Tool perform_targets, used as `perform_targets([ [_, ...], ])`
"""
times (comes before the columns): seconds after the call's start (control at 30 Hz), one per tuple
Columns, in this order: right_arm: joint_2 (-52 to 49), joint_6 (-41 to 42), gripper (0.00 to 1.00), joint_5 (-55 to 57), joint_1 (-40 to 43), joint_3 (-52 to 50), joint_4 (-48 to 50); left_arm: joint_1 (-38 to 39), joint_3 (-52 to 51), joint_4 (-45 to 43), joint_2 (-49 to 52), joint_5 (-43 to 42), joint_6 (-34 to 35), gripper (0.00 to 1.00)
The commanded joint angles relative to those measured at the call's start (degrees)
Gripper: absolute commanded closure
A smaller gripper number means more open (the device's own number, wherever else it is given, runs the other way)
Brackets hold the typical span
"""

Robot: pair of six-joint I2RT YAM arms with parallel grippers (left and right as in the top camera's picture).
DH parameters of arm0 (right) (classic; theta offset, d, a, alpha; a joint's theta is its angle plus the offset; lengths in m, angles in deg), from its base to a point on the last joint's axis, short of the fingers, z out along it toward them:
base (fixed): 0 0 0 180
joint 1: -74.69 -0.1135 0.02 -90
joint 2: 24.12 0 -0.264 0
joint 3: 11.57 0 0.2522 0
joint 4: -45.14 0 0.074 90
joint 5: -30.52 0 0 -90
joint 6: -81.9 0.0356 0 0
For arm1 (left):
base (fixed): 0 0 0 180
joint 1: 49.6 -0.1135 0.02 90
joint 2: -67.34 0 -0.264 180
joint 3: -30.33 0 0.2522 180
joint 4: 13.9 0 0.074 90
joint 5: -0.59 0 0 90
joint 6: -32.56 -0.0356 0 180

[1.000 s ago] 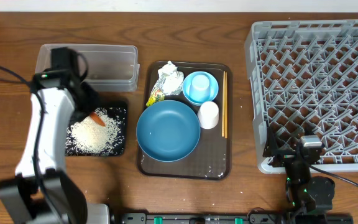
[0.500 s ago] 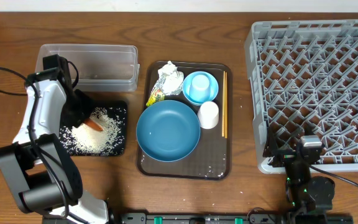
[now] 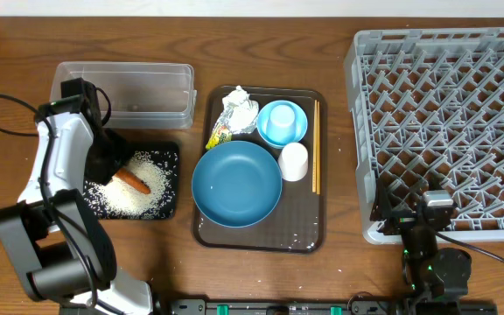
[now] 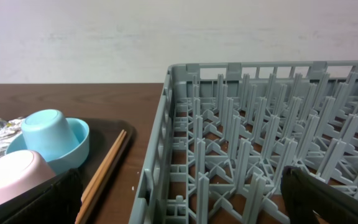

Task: Sort waste into correct bins and load items into the dishwasher rack
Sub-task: 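Carry the carrot with the left gripper and drop it on the black tray, then move the left gripper back over the teal plate on the brown tray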

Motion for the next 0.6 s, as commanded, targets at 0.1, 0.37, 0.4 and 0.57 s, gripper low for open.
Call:
perform_targets([
  [0.1,0.15,0.57,0.01,-0.02,-0.15,-0.09,-0.24,0.55,1.81,-0.85,-10.12,-7.76,-6.73,0.54],
  [0.37,0.15,0.57,0.01,-0.02,-0.15,-0.09,-0.24,9.57,1.79,-5.03,-20.48,-17.88,-14.97,0.21],
  [0.4,0.15,0.57,0.01,-0.02,-0.15,-0.09,-0.24,11.39,1.79,-5.55,-20.63,-17.86,-14.97,0.2],
  [0.57,0.15,0.57,0.01,-0.02,-0.15,-0.09,-0.24,18.91,1.16,-7.87,-18.25,-13.31,-14.95,0.3],
])
